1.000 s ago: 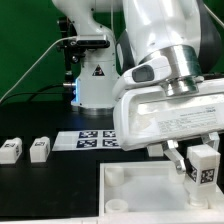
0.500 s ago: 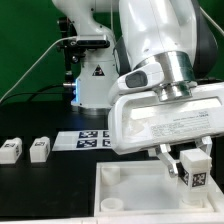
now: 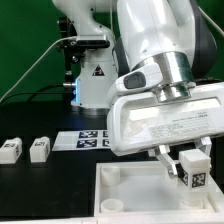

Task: Assemble one leg

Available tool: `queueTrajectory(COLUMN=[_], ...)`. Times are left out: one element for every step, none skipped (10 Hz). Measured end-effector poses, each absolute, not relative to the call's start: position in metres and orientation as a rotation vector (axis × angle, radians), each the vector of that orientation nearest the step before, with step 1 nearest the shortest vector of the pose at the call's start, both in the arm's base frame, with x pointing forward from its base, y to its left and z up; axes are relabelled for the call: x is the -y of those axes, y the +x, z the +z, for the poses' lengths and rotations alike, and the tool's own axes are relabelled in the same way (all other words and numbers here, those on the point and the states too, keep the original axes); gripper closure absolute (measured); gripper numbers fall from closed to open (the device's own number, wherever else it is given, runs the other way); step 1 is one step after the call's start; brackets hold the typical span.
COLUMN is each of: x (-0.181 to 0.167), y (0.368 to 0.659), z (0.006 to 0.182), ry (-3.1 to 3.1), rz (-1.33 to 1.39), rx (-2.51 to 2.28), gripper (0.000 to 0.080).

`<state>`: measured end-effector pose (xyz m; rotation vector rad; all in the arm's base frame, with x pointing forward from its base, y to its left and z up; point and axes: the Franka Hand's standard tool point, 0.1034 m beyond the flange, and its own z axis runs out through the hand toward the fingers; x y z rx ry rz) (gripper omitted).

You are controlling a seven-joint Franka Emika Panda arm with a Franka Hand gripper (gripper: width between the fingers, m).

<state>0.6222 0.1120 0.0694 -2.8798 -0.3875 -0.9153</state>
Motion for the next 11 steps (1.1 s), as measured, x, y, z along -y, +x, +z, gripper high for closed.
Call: queueTrajectory(x=[-0.1154, -0.1145, -0.1145, -0.1145, -0.1144, -0.1144, -0.1144, -0.1144, -0.1144, -0.1144, -0.1144], y=[0.6237, 0.6236, 0.6236, 0.6232, 0.6232, 0.6232, 0.6232, 0.6232, 0.6232, 0.6232, 0.6232], z=[0.0699, 0.0696, 0.0696, 0.0691, 0.0690, 0.0690, 0.0690, 0.0690, 0.0690, 0.0690, 0.0690], ry=[-2.878, -2.879, -2.879, -2.880, -2.880, -2.880, -2.880, -2.880, -2.880, -2.880, -2.880], rz=[-0.906, -0.906, -0.906, -0.902, -0.901, -0.901, -0.901, -0.901, -0.901, -0.901, -0.901], rx=[0.393, 0.393, 0.393, 0.393, 0.393, 0.393, 0.393, 0.393, 0.393, 0.393, 0.393], gripper=[0.0509, 0.0509, 0.0509, 0.0396, 0.0396, 0.0259, 0.0167, 0.0167, 0.0155, 0.0151, 0.0151])
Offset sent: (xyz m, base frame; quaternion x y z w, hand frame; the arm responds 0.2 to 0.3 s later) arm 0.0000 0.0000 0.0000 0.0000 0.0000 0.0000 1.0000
